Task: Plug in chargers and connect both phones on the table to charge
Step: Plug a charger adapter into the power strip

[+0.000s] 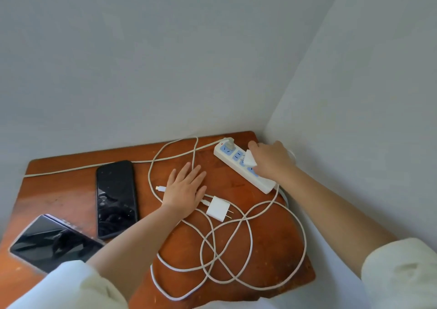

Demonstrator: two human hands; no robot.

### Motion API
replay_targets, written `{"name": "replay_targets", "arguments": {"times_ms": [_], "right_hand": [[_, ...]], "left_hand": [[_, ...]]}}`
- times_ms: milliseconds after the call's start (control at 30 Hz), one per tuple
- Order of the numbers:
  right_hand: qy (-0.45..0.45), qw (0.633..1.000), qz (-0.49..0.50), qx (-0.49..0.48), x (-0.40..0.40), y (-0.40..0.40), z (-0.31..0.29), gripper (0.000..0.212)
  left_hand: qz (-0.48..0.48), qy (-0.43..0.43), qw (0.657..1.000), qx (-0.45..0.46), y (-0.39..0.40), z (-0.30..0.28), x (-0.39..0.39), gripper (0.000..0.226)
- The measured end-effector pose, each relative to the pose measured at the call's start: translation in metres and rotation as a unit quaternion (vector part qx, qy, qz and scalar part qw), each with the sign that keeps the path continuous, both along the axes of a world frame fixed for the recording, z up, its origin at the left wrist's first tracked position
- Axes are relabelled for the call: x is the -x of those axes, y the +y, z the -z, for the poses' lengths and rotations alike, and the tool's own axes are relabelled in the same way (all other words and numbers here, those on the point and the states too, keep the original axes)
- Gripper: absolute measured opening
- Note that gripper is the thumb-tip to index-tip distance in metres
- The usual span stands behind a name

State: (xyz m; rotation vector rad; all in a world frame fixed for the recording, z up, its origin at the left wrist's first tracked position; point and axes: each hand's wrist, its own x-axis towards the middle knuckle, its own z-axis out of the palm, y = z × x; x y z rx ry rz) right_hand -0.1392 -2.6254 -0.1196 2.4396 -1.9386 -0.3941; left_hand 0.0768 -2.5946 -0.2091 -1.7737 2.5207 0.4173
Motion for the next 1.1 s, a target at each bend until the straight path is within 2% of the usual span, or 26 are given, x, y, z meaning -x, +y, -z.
{"name": "replay_targets", "arguments": {"times_ms": [100, 367, 567, 700, 833, 967, 1100], "right_hand": [[0.0, 1.0, 0.009, -0.019, -0.001, -0.011, -0.003, 0.03], [-0.033, 0.999, -0.006, -0.037, -0.006, -0.024, -0.003, 0.032], [0.01, 0.998, -0.022, -0.063, -0.009, -0.029, -0.009, 0.026], [0.008, 0.998, -0.024, -0.058, -0.01, -0.031, -0.014, 0.025], [0.033, 0.996, -0.044, -0.063, -0.016, -0.034, -0.018, 0.009], [0.047, 0.995, -0.066, -0.066, -0.018, -0.035, -0.019, 0.017], [0.056, 0.992, -0.076, -0.08, -0.023, -0.036, -0.023, 0.042]], "left_hand": [[-0.006, 0.003, 1.0, -0.009, 0.002, 0.002, -0.002, 0.048], [-0.005, 0.017, 1.0, -0.011, 0.003, 0.009, -0.006, 0.048], [-0.013, 0.019, 1.0, -0.011, 0.003, 0.012, -0.007, 0.048], [-0.01, 0.017, 1.0, -0.013, 0.003, 0.011, -0.006, 0.048], [-0.011, 0.009, 1.0, -0.023, 0.002, 0.01, -0.005, 0.048], [-0.011, 0.003, 1.0, -0.024, 0.003, 0.01, -0.005, 0.048], [-0.011, 0.003, 1.0, -0.024, 0.002, 0.012, -0.004, 0.048]]}}
